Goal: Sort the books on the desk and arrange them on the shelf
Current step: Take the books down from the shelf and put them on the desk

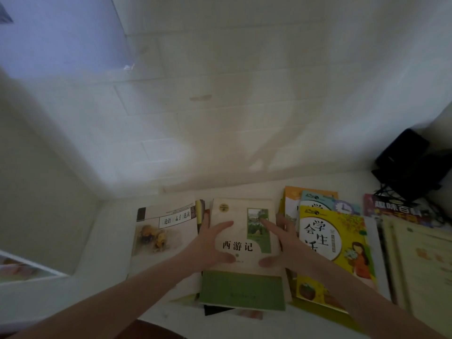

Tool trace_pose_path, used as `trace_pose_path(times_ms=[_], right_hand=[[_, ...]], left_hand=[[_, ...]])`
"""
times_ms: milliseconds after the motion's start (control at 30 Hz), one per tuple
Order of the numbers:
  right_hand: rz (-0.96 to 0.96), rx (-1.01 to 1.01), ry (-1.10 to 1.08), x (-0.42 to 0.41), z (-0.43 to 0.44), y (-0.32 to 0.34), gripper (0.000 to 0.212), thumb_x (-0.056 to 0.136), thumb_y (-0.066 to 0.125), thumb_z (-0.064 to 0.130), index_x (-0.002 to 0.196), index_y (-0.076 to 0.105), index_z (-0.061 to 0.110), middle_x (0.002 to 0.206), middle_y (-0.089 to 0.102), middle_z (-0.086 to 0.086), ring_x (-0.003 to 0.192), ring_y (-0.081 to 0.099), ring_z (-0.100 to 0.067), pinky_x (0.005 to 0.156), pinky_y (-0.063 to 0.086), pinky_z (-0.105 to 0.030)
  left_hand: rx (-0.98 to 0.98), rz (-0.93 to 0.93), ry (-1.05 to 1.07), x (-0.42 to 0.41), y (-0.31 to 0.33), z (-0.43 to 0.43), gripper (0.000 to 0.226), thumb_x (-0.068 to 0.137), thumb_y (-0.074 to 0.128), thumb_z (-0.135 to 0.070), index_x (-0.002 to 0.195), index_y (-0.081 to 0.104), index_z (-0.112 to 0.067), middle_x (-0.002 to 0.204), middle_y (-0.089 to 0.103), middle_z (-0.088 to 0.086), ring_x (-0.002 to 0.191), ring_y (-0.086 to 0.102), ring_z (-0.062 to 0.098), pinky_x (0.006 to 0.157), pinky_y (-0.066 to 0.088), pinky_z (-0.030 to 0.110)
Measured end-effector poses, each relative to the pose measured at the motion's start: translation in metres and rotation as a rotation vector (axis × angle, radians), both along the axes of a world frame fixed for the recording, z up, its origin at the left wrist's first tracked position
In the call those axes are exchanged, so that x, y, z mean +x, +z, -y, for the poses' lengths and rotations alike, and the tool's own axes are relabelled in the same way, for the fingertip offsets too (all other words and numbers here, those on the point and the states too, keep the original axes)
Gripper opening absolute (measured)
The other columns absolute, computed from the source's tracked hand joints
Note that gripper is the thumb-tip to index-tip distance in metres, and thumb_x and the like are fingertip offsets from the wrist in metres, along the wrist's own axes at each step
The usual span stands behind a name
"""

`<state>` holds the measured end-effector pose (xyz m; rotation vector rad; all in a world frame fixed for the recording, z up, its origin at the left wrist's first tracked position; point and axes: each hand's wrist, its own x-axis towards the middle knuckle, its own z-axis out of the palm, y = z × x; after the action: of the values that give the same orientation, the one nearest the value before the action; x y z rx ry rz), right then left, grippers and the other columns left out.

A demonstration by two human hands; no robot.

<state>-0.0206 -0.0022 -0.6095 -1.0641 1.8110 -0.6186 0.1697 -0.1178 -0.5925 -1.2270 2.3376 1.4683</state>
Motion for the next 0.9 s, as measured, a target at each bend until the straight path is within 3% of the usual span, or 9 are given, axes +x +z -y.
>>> trace_pose_path(times_ms=[67,200,400,533,600,700,800,900], right_hand=[[-0.062,-0.083,-0.004,0.004,0.004,0.009,0.106,0.072,0.084,0.020,0.152,0.016,0.036,0.157,-0.013,0.007,0.147,-0.001,-0.018,0.120,0.018,-0.037],[-0.107,-0.232,0.007,0.012,0.010,0.028,0.104,0.068,0.087,0.025,0.140,0.016,0.051,0.156,-0.013,0.011,0.146,0.006,-0.018,0.115,0.025,-0.038],[-0.108,-0.301,-0.005,0.018,0.010,0.055,0.105,0.064,0.087,0.030,0.142,0.019,0.048,0.153,-0.006,0.017,0.141,0.010,-0.010,0.114,0.026,-0.036],[-0.067,-0.355,0.019,0.026,0.008,0.094,0.101,0.060,0.086,0.036,0.133,0.019,0.056,0.138,0.000,0.033,0.141,0.018,-0.012,0.112,0.037,-0.045],[-0.086,-0.394,0.043,0.035,0.011,0.121,0.099,0.063,0.086,0.034,0.132,0.019,0.056,0.139,0.004,0.030,0.138,0.021,-0.008,0.112,0.035,-0.036],[-0.126,-0.474,0.102,0.056,0.021,0.172,0.100,0.060,0.082,0.044,0.136,0.017,0.055,0.143,0.009,0.029,0.134,0.022,-0.002,0.110,0.029,-0.023],[-0.111,-0.570,0.163,0.084,0.032,0.230,0.102,0.060,0.082,0.048,0.141,0.020,0.053,0.146,0.022,0.023,0.135,0.028,-0.002,0.107,0.030,-0.017],[-0.101,-0.674,0.267,0.121,0.043,0.289,0.101,0.052,0.078,0.070,0.136,0.022,0.066,0.144,0.029,0.034,0.137,0.026,0.007,0.117,0.027,-0.032]], left_hand=[[-0.035,-0.044,-0.002,-0.004,0.011,-0.001,0.092,0.073,0.081,-0.026,0.145,0.024,-0.042,0.158,-0.017,-0.003,0.147,0.005,0.019,0.107,0.027,0.029],[-0.077,-0.081,-0.028,-0.003,0.028,-0.002,0.100,0.070,0.082,-0.032,0.145,0.017,-0.047,0.158,-0.017,-0.003,0.147,-0.002,0.019,0.114,0.020,0.039],[-0.161,-0.140,0.003,0.012,0.058,-0.004,0.100,0.071,0.081,-0.030,0.146,0.016,-0.043,0.158,-0.004,-0.005,0.144,0.008,0.017,0.112,0.023,0.038],[-0.188,-0.228,0.058,0.033,0.090,0.002,0.095,0.072,0.081,-0.027,0.144,0.022,-0.044,0.153,0.016,-0.008,0.137,0.024,0.014,0.108,0.029,0.032],[-0.170,-0.311,0.086,0.048,0.111,0.005,0.091,0.071,0.082,-0.028,0.139,0.025,-0.049,0.149,0.024,-0.013,0.134,0.027,0.007,0.103,0.029,0.023],[-0.193,-0.423,0.120,0.076,0.152,0.007,0.090,0.066,0.084,-0.037,0.134,0.028,-0.056,0.145,0.027,-0.021,0.135,0.028,0.000,0.101,0.031,0.016],[-0.261,-0.508,0.159,0.112,0.204,0.010,0.095,0.047,0.083,-0.061,0.127,0.032,-0.067,0.141,0.033,-0.030,0.131,0.031,-0.010,0.109,0.031,0.023],[-0.362,-0.583,0.203,0.156,0.260,0.015,0.097,0.040,0.080,-0.070,0.125,0.034,-0.070,0.137,0.038,-0.035,0.124,0.036,-0.018,0.104,0.032,0.016]])
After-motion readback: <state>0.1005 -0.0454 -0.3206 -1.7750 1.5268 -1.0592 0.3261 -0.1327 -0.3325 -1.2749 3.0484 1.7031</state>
